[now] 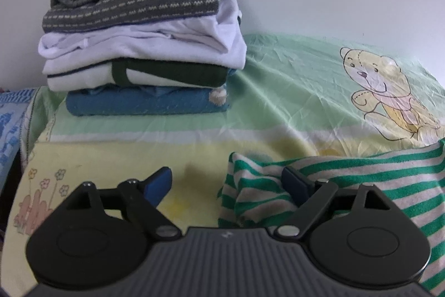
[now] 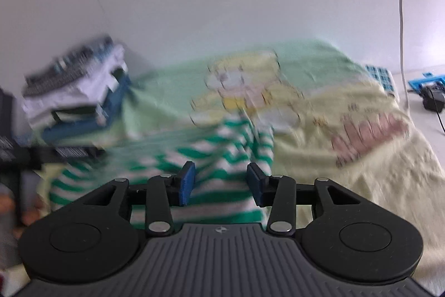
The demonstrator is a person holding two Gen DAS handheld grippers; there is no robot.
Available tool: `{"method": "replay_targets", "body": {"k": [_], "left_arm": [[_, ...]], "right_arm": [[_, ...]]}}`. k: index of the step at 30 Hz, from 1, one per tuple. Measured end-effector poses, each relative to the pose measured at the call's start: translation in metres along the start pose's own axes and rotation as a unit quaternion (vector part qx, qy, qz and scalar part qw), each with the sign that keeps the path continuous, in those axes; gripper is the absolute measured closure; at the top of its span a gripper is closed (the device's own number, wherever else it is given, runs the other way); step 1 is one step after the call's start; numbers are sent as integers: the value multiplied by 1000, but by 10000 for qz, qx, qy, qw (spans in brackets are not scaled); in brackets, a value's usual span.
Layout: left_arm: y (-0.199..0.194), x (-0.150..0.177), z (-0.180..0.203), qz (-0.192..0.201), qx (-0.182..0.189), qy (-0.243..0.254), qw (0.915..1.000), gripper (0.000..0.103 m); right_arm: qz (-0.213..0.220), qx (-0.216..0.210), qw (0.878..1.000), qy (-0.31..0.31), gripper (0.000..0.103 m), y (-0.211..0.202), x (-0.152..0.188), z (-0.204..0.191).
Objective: Fold clothes
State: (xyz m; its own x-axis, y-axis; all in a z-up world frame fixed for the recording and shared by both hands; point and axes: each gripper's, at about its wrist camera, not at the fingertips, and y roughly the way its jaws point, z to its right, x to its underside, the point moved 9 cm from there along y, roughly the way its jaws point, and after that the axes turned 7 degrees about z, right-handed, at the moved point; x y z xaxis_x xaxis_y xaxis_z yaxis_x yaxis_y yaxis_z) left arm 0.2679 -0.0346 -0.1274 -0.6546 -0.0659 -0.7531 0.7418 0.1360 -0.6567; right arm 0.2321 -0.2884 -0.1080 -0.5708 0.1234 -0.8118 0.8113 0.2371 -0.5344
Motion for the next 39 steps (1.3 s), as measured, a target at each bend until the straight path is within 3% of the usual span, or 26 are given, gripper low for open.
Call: {"method": "replay_targets", "body": {"k": [4, 6, 16, 20, 24, 30, 34, 39], "left_arm": [[-7, 0, -4, -150, -12, -86, 9999, 12], [-9, 1, -7, -215, 6, -172, 9996, 10], [-28, 8, -14, -432, -63, -312, 9986, 3], [-39, 10, -16, -516, -135, -377, 9979, 1], [-48, 15, -14, -525, -239, -277, 9980, 1], [-55, 19, -13, -543, -262, -207, 9980, 1], [-57, 21, -13, -570, -245, -204, 9979, 1], [-59, 22, -12, -552, -283, -164, 9979, 1]], "right_arm": [[-212, 39, 9993, 296, 37, 12, 14, 13], [-241, -29, 9983, 534, 34, 16, 16, 20], [-126, 214, 9997, 31, 37, 4, 3, 9], [392, 395, 9984, -40, 44, -24, -17, 5], [664, 100, 9977, 27, 44, -43, -25, -11], [297, -361, 9989, 25, 46, -35, -12, -35], [-19, -287, 9995, 154, 46, -22, 3, -31], [-67, -304, 9993, 206, 46, -17, 7, -26]]}}
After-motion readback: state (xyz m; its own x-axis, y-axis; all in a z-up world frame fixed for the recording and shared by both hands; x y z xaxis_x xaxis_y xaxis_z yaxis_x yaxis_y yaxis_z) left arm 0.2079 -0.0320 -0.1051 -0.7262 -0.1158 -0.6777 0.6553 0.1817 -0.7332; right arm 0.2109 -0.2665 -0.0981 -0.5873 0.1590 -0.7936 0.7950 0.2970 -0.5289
